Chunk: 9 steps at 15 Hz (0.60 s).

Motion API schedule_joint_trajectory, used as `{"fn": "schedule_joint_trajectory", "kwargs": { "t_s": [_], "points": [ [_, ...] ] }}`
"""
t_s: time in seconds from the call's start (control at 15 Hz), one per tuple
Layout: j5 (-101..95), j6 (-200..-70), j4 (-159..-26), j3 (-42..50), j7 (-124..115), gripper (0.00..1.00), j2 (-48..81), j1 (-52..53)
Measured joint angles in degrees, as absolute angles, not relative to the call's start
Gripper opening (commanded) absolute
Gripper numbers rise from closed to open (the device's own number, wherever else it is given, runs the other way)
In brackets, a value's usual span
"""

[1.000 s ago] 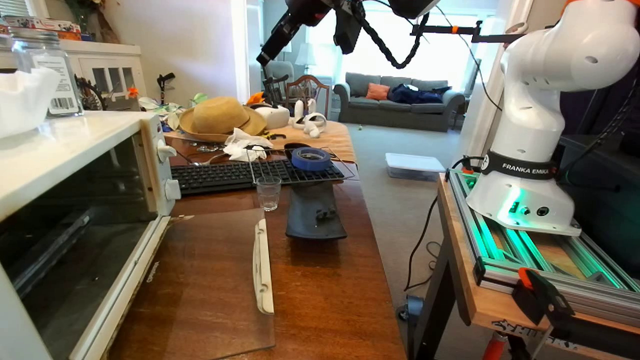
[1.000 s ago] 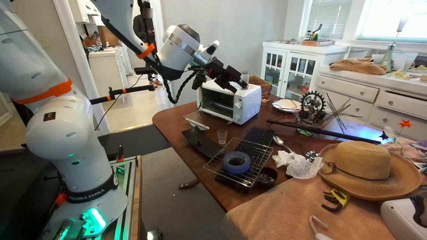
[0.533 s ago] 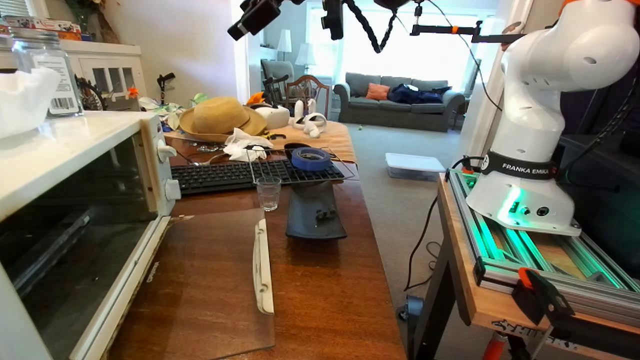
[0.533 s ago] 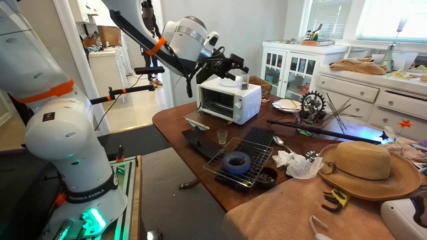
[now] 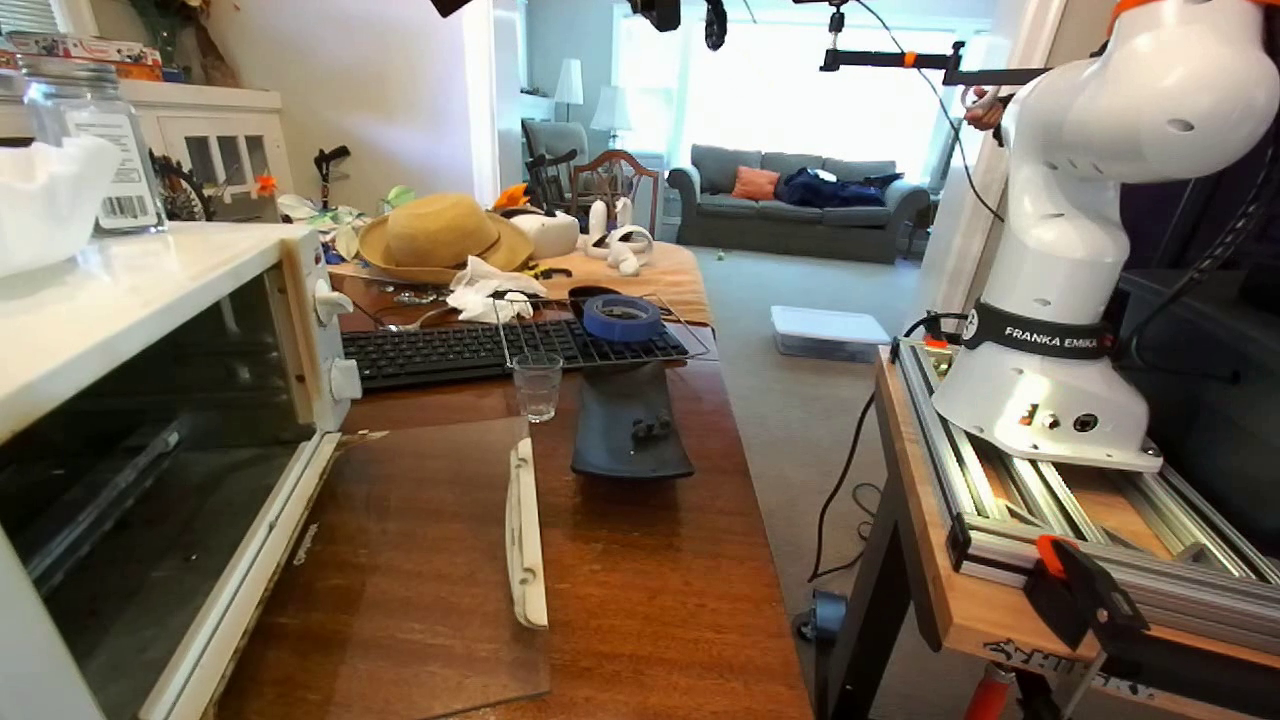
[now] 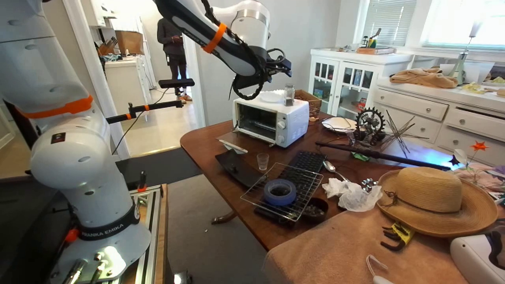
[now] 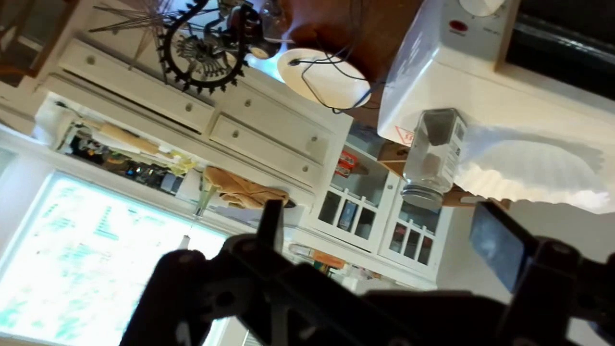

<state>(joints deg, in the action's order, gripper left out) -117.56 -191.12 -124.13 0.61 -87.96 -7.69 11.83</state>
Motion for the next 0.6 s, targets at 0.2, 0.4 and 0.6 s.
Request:
{"fn": "schedule_joint_trajectory", "kwargs": {
  "t_s": [0.2,0.4,0.6],
  "points": [
    [-117.52,-197.3,-122.28,4.16,-87.27,1.0,-3.77,10.92],
    [-117.45,-198.13,-121.33,4.6,-86.93,1.0,-1.45,10.61],
    [-117.75,-198.12,-121.32,4.27,-86.0,1.0,-1.31,10.83]
  ]
}}
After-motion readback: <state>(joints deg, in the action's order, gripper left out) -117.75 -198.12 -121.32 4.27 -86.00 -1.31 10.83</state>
